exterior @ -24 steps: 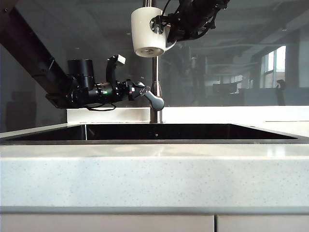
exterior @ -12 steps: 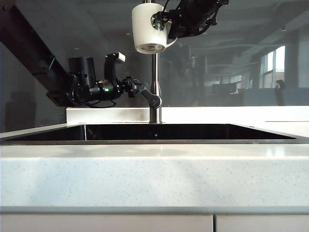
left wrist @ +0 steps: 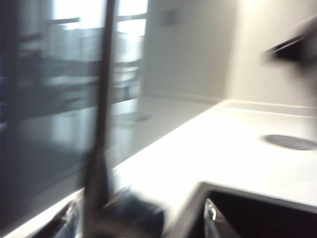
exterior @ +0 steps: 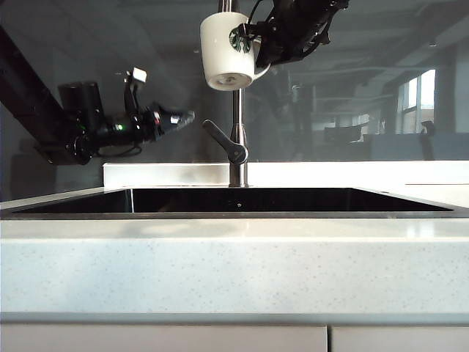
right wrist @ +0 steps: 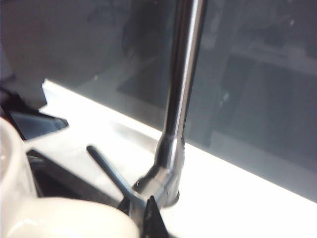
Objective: Pick up the mug next to the sink, go to the faucet to get some water, pour the water into the sink, and finally put the mug back to its place.
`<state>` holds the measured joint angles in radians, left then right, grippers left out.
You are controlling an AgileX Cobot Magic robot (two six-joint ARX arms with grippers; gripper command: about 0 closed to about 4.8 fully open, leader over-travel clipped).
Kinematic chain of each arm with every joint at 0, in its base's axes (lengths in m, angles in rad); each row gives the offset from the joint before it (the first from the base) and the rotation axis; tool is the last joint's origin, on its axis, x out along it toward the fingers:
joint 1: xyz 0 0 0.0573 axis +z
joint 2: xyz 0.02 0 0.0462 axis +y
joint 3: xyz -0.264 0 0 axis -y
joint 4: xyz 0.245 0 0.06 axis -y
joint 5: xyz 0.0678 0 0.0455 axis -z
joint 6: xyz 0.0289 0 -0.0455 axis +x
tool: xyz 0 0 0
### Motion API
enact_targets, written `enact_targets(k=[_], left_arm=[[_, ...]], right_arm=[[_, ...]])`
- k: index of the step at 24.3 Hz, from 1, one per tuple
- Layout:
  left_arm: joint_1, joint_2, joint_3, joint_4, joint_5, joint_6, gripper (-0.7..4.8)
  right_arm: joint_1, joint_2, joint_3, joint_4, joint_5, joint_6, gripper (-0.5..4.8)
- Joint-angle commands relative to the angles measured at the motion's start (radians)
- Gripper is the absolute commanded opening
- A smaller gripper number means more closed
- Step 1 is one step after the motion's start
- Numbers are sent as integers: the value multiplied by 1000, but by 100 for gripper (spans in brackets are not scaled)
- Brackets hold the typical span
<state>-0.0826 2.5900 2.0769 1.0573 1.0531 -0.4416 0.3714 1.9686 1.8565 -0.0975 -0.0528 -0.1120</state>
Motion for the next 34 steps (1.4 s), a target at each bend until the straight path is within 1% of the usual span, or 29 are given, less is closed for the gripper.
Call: enact_targets(k=[1, 2, 3, 4, 5, 6, 7, 8, 9, 10, 12, 14, 16, 18, 19, 21, 24, 27, 29, 32, 34], left_arm=[[22, -8, 4, 262, 93, -232, 313], [37, -8, 3, 388, 83, -343, 307], [51, -10, 4, 406, 68, -392, 307], [76, -27, 3, 406, 82, -433, 298], [101, -43, 3, 406, 108, -456, 244], [116, -57, 3, 406, 138, -462, 192], [128, -71, 3, 406, 182, -474, 94], [142, -101, 3, 406, 257, -496, 4], [149, -120, 3, 406, 293, -513, -5], [156, -147, 3, 406, 326, -531, -5], [157, -194, 3, 406, 361, -546, -4], [157, -217, 3, 406, 365, -546, -4], [157, -241, 3, 406, 364, -546, -3], [157, -259, 3, 406, 365, -548, -3], [157, -266, 3, 406, 365, -562, -3], [157, -282, 1, 406, 387, -595, -3], [157, -315, -40, 406, 388, -610, -2], [181, -354, -83, 406, 386, -607, -1], [185, -370, -84, 406, 387, -608, -1], [207, -402, -84, 406, 384, -608, 1], [219, -424, -85, 405, 381, -609, 3]], right_arm=[[1, -45, 16, 47, 23, -39, -5], [0, -55, 16, 25, 37, -63, -5], [-2, -60, 16, 14, 38, -80, -5], [-10, -69, 16, -10, 53, -97, -5], [-18, -80, 16, -40, 57, -107, -5], [-22, -89, 16, -63, 62, -113, -5], [-32, -97, 16, -88, 61, -126, -5], [-36, -105, 16, -127, 84, -154, -5], [-38, -105, 16, -150, 100, -187, -5], [-38, -105, 16, -187, 134, -235, -5], [-37, -105, 16, -225, 180, -287, -5], [-37, -108, 16, -239, 198, -292, -5], [-32, -111, 16, -249, 229, -334, -5], [-21, -112, 16, -251, 290, -397, -5], [-17, -112, 16, -254, 312, -436, -5], [7, -112, 16, -269, 382, -575, -5], [31, -112, 16, -268, 466, -678, -5], [47, -112, 16, -264, 494, -779, -5], [48, -112, 16, -261, 528, -826, -5], [52, -113, 16, -257, 533, -914, -5], [52, -116, 16, -257, 533, -943, -5]])
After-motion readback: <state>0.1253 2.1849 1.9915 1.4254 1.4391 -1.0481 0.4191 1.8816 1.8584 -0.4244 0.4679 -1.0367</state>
